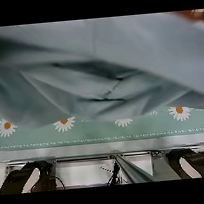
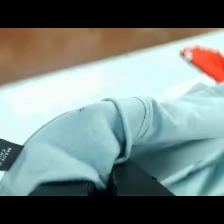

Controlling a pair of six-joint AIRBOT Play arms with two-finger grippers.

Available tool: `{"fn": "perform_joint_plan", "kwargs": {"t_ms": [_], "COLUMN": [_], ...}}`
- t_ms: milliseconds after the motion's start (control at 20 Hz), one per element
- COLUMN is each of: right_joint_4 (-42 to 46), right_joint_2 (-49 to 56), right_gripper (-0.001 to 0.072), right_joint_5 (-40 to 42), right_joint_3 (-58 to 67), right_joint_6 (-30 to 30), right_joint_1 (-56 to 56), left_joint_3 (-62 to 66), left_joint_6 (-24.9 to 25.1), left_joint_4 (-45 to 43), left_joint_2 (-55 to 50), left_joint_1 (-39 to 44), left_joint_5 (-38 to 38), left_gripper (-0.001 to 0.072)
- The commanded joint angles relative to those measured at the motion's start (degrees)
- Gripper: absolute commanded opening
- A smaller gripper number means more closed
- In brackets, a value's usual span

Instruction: Fold the shirts.

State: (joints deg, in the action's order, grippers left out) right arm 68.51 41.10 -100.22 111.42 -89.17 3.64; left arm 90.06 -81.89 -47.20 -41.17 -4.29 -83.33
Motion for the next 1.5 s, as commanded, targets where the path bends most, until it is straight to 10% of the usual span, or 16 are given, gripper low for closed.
{"fn": "perform_joint_plan", "kwargs": {"t_ms": [0,200,400,700,900,950,1000,1050,1300,1450], "right_joint_4": [4.11,4.55,9.92,11.82,3.67,1.38,-0.63,-1.79,6.84,0.35], "right_joint_2": [-0.5,-1.27,1.73,24.87,36.22,37.62,38.56,38.93,37.29,31.78], "right_gripper": [0.0023,0.0023,0.0023,0.0024,0.0024,0.0027,0.0213,0.0581,0.0621,0.062], "right_joint_5": [-6.03,-3.3,17.84,30.67,32.28,32.35,32.09,31.5,19.61,26.4], "right_joint_3": [-7.26,-27.61,-45.51,-43.12,-39.28,-39.28,-39.28,-39.28,-41.38,-52.52], "right_joint_6": [-0.83,0.2,-0.02,-0.72,-1.73,-1.73,-1.75,-1.38,8.44,8.85], "right_joint_1": [0.04,0.04,0.04,-3.43,-10.64,-12.66,-14.56,-16.2,-25.75,-32.52], "left_joint_3": [-16.92,-37.16,-47.56,-40.7,-32.83,-31.67,-30.67,-29.35,-29.66,-41.05], "left_joint_6": [0.13,0.15,3.17,3.13,-0.37,-0.26,0.48,1.7,1.88,5.53], "left_joint_4": [-0.11,-0.11,-0.2,0.13,0.13,0.09,-0.57,-3.52,-16.37,-8.46], "left_joint_2": [3.61,3.45,-3.26,-23.58,-33.46,-34.67,-35.36,-35.6,-35.47,-34.01], "left_joint_1": [1.77,8.83,16.7,16.15,13.79,13.38,12.72,11.19,-4.52,-12.22], "left_joint_5": [-4.26,1.62,21.84,43.3,39.93,38.25,35.67,31.98,8.94,6.45], "left_gripper": [0.0041,0.0041,0.0041,0.0041,0.0149,0.043,0.0692,0.0704,0.0703,0.0703]}}
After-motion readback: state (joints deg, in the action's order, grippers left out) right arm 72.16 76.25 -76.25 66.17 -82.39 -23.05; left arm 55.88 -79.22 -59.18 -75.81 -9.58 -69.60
